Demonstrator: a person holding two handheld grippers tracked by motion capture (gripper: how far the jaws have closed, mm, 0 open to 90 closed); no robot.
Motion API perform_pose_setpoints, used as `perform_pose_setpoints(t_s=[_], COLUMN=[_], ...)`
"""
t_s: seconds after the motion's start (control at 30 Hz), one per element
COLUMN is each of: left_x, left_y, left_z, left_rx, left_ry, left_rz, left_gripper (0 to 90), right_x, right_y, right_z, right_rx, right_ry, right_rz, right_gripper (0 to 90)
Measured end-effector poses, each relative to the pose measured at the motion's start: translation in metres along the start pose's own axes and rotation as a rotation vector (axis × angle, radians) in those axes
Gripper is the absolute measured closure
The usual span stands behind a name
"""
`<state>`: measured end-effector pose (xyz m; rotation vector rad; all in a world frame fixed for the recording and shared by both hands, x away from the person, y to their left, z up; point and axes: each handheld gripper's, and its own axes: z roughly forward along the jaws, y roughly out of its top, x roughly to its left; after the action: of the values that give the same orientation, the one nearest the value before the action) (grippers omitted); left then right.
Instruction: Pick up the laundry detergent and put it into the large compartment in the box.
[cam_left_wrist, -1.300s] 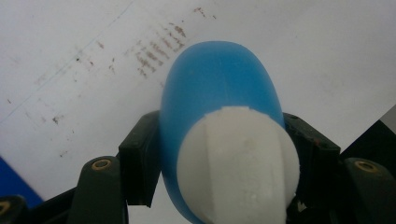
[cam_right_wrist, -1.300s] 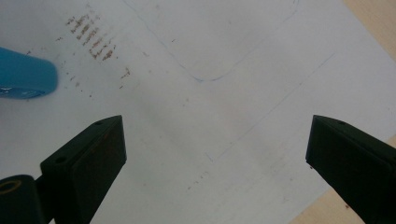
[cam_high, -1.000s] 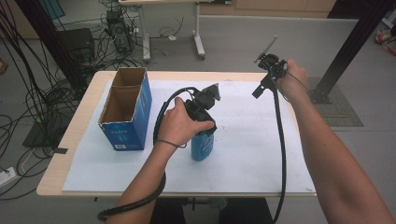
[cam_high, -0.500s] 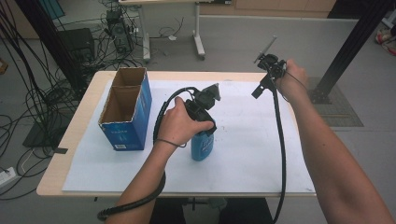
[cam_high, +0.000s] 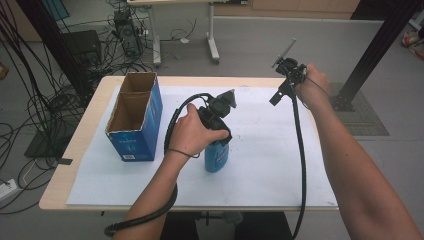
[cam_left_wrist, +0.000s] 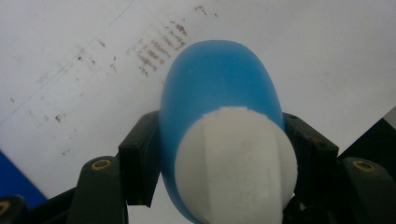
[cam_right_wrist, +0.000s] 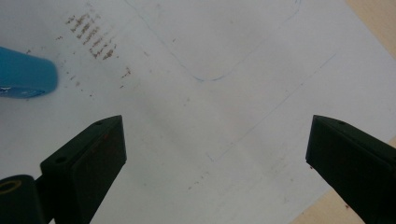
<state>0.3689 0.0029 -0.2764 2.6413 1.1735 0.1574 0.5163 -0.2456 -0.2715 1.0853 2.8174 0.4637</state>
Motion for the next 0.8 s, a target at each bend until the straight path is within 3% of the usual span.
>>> perform_pose_setpoints(t_s=[0.8], left_x=[-0.0002], left_y=[-0.0014], left_z=[-0.0005], left_rx=[-0.001], left_ry=[0.002], left_rz=[0.002], left_gripper=[37.5], right_x=[0.0005], right_y=[0.0011], right_z=[-0.0001], right_rx=[0.004], right_ry=[-0.004], right_rz=[0.002], right_gripper=[4.7])
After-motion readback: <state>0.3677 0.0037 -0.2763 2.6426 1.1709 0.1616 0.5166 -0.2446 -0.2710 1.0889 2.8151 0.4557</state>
